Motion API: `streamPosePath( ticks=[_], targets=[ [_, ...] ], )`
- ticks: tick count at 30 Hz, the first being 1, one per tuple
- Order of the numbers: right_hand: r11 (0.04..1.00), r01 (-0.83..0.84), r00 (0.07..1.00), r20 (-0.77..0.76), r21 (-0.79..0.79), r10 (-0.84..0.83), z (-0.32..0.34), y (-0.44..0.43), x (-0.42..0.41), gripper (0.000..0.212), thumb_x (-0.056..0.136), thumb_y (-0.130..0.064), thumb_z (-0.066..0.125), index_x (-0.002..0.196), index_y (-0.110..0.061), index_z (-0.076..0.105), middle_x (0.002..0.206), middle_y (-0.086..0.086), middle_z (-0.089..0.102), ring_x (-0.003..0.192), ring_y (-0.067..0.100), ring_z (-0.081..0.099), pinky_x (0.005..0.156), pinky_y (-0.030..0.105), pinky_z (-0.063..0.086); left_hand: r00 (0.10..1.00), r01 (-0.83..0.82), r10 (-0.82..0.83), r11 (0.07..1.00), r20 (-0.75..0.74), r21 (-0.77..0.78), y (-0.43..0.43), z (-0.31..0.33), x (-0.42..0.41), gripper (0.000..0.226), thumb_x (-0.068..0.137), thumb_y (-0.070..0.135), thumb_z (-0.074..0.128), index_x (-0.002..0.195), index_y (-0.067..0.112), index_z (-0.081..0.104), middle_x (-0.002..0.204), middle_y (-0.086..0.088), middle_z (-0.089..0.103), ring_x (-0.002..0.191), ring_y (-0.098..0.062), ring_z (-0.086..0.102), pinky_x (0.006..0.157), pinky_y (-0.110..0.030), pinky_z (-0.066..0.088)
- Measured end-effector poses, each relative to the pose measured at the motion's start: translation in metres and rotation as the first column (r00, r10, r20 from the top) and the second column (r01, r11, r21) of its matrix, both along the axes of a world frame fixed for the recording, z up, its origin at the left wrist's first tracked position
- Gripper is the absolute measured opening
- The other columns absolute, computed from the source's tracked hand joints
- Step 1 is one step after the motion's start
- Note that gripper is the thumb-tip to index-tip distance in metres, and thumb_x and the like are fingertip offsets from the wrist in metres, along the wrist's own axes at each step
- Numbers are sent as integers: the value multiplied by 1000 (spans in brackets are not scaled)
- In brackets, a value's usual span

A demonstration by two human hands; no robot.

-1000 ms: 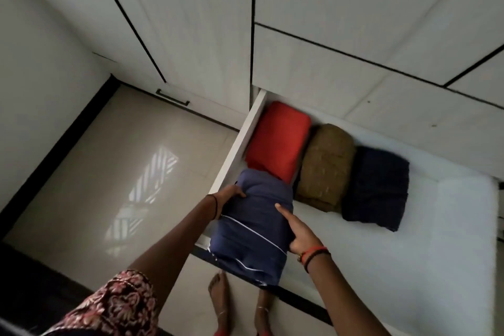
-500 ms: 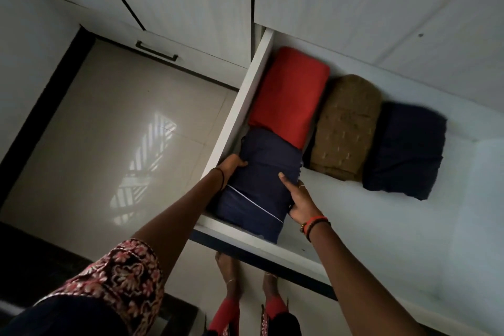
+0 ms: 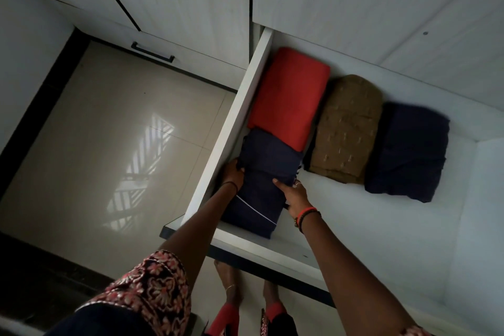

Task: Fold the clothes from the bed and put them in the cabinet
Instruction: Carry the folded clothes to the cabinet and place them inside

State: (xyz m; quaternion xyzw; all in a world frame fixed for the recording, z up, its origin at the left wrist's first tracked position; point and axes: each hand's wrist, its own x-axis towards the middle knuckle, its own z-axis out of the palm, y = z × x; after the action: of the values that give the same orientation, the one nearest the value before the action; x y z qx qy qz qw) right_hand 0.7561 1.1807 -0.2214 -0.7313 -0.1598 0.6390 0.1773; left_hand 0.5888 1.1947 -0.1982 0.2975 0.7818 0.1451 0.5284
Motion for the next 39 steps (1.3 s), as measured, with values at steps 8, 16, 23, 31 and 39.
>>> streamPosePath(
  ticks=[8, 16, 23, 31, 39],
  targets=[
    [990, -128, 949, 285, -52, 138, 22, -6, 10, 64, 85, -25, 68, 137, -1, 39, 138, 19, 46, 124, 35, 46, 104, 39, 40, 974, 90, -107, 992, -198, -93, -9, 32, 16, 62, 96, 7, 43, 148, -1, 11, 150, -24, 22, 138, -34, 26, 108, -34, 24],
    [990, 133, 985, 118, -36, -128, 106, -49, 71, 39, 92, -3, 55, 130, 3, 50, 123, 20, 56, 109, 29, 54, 96, 37, 45, 983, -183, 181, 977, 32, 111, -67, 120, 34, 39, 95, 4, 49, 134, 1, 45, 125, -10, 51, 118, -27, 50, 97, -30, 39],
    [936, 349, 933, 77, 46, -351, 175, -108, 124, 19, 87, 7, 55, 106, 5, 59, 85, 15, 61, 82, 24, 58, 84, 33, 50, 896, -379, 377, 925, 236, -39, -154, 169, 68, 22, 99, 17, 43, 84, 6, 55, 72, -7, 55, 60, -16, 53, 55, -24, 43],
    [883, 452, 815, 343, 129, -467, 201, -164, 158, 33, 85, -1, 60, 55, -10, 48, 43, -1, 46, 48, 17, 39, 43, 19, 37, 739, -565, 629, 774, 241, -286, -189, 160, 87, 48, 99, 29, 44, 124, -11, 46, 121, -31, 54, 82, -30, 60, 67, -35, 50],
    [836, 548, 690, 554, 20, -466, 190, -183, 173, 28, 88, -19, 66, 99, 5, 58, 112, 25, 54, 103, 33, 55, 87, 35, 41, 722, -578, 654, 750, 227, -322, -175, 165, 83, 37, 101, 10, 38, 128, -16, 43, 128, -31, 53, 108, -40, 59, 81, -31, 53]
  ],
)
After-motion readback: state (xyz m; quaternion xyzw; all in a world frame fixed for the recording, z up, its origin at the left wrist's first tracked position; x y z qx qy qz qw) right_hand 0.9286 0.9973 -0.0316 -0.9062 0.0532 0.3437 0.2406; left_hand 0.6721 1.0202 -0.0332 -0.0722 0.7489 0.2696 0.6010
